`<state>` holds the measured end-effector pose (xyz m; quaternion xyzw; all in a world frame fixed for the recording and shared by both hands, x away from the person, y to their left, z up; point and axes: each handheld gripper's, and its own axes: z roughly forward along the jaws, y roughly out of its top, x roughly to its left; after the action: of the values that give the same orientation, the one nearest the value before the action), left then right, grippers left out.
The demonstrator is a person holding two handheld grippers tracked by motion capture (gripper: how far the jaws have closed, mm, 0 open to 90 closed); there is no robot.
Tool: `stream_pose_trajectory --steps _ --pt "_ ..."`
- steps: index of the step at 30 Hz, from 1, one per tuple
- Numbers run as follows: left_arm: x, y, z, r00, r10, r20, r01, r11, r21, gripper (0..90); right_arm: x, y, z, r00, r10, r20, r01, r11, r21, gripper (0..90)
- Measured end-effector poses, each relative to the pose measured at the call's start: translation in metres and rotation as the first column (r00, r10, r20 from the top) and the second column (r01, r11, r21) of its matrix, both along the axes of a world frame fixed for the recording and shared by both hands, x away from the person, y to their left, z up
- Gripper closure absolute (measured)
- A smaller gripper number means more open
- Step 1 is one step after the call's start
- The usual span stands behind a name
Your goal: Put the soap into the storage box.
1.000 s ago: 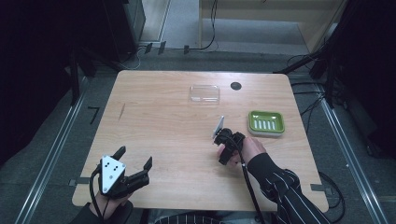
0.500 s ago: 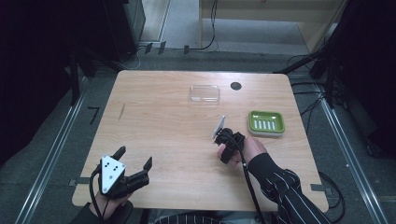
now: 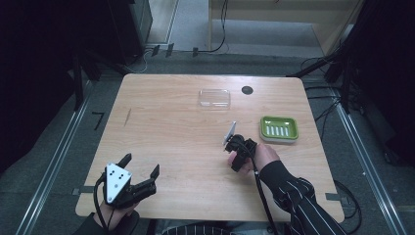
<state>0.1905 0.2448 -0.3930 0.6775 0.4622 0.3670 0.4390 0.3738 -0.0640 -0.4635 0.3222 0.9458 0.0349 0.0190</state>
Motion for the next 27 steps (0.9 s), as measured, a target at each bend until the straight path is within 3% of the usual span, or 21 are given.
stream_pose_trajectory --steps 27 --pt "0.0 -0.0001 0.0 1.0 -0.001 0.0 0.001 1.0 0.002 13.4 0.0014 -0.0032 0.0052 0.9992 0.037 0.016 -0.037 0.999 -0.017 38.7"
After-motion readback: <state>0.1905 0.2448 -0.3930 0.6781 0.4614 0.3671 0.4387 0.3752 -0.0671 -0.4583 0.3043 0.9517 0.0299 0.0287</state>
